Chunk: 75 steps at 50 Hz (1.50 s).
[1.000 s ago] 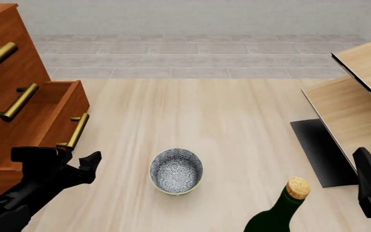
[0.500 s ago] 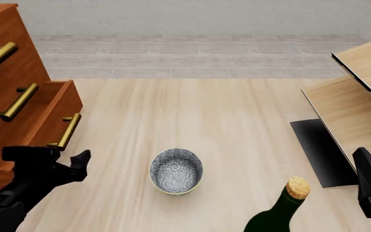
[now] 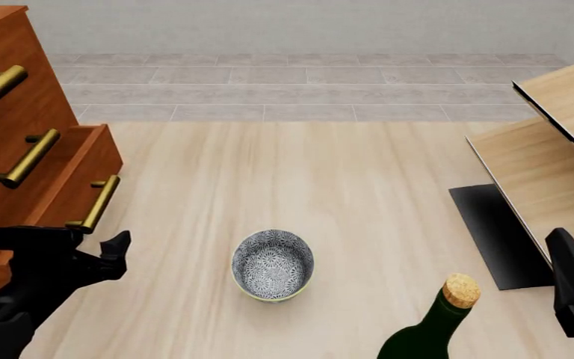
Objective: Close the bottom drawer of the cabinet.
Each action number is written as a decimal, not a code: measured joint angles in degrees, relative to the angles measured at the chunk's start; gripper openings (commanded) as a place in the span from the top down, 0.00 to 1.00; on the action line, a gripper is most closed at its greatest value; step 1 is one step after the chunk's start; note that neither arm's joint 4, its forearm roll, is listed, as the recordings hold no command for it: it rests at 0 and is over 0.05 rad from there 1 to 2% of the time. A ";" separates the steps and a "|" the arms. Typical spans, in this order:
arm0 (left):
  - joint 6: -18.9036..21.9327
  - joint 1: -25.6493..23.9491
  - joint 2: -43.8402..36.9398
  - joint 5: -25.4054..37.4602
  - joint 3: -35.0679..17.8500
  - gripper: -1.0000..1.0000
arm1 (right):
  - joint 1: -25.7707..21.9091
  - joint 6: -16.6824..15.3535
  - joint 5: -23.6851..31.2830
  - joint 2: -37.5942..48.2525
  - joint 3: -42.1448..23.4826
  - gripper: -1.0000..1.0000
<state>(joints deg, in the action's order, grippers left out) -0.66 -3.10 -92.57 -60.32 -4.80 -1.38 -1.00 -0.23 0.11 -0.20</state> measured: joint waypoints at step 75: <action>4.81 6.89 -2.78 -2.75 -0.32 0.00 | 0.02 0.19 0.02 -0.02 -0.02 0.00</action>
<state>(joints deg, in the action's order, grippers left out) 4.15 3.79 -95.35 -63.07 -5.12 -1.37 -0.82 -0.21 0.09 -0.23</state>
